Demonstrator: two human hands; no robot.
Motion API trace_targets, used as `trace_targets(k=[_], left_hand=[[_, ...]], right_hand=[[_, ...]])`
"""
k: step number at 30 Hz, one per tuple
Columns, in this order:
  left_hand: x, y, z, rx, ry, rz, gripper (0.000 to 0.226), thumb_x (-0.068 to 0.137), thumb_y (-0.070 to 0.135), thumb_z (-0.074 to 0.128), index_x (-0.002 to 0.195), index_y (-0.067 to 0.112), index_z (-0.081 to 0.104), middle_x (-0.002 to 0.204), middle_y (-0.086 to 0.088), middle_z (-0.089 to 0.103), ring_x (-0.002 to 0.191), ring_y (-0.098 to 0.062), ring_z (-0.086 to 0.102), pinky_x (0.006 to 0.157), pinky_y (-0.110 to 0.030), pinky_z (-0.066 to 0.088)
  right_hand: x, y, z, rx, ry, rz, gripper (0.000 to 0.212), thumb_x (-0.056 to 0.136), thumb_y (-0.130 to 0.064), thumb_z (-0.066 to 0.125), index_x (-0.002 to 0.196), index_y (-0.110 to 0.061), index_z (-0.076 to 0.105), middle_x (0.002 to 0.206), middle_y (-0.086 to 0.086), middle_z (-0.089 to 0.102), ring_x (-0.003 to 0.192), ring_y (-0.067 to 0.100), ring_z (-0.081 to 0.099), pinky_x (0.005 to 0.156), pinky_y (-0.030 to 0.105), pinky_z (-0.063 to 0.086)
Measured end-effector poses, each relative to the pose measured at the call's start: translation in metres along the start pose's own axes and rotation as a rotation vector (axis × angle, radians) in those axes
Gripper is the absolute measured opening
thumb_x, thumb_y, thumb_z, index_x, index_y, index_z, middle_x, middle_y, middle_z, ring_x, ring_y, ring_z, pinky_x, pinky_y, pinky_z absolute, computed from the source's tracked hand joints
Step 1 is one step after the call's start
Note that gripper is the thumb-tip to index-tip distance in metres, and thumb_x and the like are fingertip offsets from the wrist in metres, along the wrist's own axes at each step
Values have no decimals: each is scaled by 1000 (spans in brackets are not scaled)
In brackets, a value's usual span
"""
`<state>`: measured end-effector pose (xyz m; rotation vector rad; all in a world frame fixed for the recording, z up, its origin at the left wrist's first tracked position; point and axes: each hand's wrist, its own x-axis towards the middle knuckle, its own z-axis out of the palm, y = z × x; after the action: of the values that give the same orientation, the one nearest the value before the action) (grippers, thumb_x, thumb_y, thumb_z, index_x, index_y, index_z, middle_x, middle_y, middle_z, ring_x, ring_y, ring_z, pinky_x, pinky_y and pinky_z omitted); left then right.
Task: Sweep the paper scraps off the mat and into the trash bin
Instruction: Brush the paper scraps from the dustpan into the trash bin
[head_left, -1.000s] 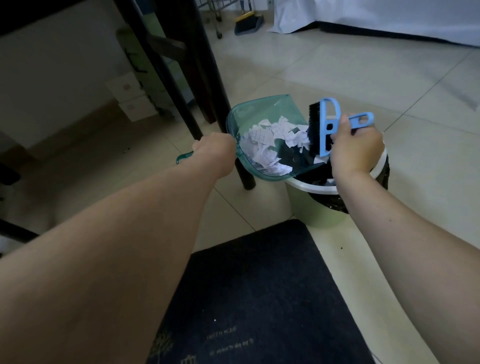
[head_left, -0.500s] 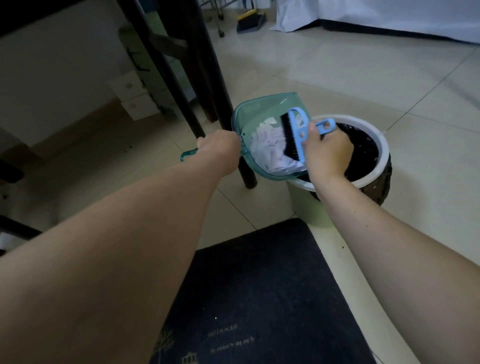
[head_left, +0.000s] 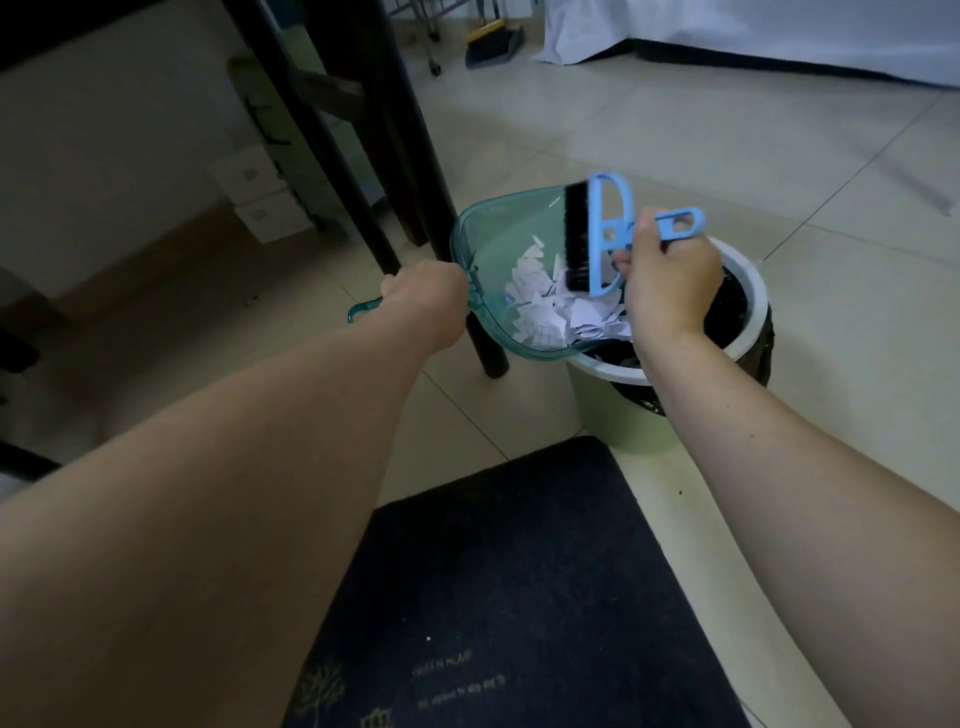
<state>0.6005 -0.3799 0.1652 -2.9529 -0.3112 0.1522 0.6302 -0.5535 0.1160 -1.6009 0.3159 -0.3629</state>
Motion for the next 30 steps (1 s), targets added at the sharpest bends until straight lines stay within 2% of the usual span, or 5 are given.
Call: trace_targets(k=[4,12,19,24,30], left_hand=[[1,-2,-1,1,-2,-8,7,94,9,52,92,15,49,83,-4,49,83,-24,48,90,-41,44],[1,0,1,9,-1,-21,14,94,9,52,107,11,57,89,-5,50,85,-24,49,92,-42,44],[1,-3,2,30,10,-31,10,95,9,52,104,10,56,89,-7,51,84,-24,50,76,-37,41],[-2,-2,-1,21,24,-28,5,95,9,53,99,13,51,88,-6,49,83,-23,47,78,-37,38],[-1,2,0,30,34,-33,19,94,10,53,113,10,56,102,-10,56,102,-31,56,91,-41,41]], right_hand=[[7,17,-6,-222,-87,31,41,92,-38,51,85,-1,69,83,10,72,79,26,68,78,40,55],[18,16,-25,-155,50,9,31,93,-35,49,82,-11,65,83,9,71,78,26,68,78,41,55],[12,6,-20,9,80,-1,28,92,-35,50,74,-19,64,62,-7,65,54,0,62,57,16,50],[15,27,-17,-246,-79,51,43,93,-38,49,83,0,67,80,10,71,78,26,69,73,36,55],[15,24,-27,-89,173,19,38,93,-36,47,79,-6,65,79,11,71,73,25,68,73,41,56]])
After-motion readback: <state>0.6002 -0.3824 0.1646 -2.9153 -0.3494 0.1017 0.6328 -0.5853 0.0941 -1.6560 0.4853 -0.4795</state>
